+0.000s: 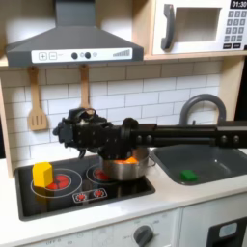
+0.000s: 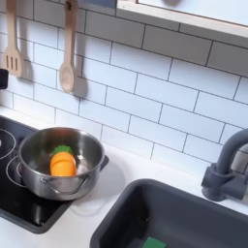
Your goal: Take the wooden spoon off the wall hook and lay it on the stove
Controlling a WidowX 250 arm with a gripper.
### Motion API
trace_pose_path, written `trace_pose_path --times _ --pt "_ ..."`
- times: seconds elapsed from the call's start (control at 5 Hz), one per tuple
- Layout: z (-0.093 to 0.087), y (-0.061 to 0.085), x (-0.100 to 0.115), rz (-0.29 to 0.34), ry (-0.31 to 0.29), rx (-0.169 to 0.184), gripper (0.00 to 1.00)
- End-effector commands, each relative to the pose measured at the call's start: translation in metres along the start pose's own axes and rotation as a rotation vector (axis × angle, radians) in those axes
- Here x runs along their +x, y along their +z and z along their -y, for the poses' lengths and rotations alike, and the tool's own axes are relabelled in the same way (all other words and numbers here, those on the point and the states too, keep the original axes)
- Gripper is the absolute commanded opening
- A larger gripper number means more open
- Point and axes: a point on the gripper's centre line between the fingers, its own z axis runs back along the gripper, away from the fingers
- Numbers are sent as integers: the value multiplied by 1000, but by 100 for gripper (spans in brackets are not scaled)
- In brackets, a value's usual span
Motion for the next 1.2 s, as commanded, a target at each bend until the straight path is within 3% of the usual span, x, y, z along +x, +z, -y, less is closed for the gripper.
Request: trace_pose_path --times 0.0,0.4,0.8,1.0 --pt "19 -12 3 -28 67 -16 100" --pt "30 -41 8 -39 129 23 100" --pt "29 -58 38 55 122 58 100" --pt "20 -68 41 87 119 45 100"
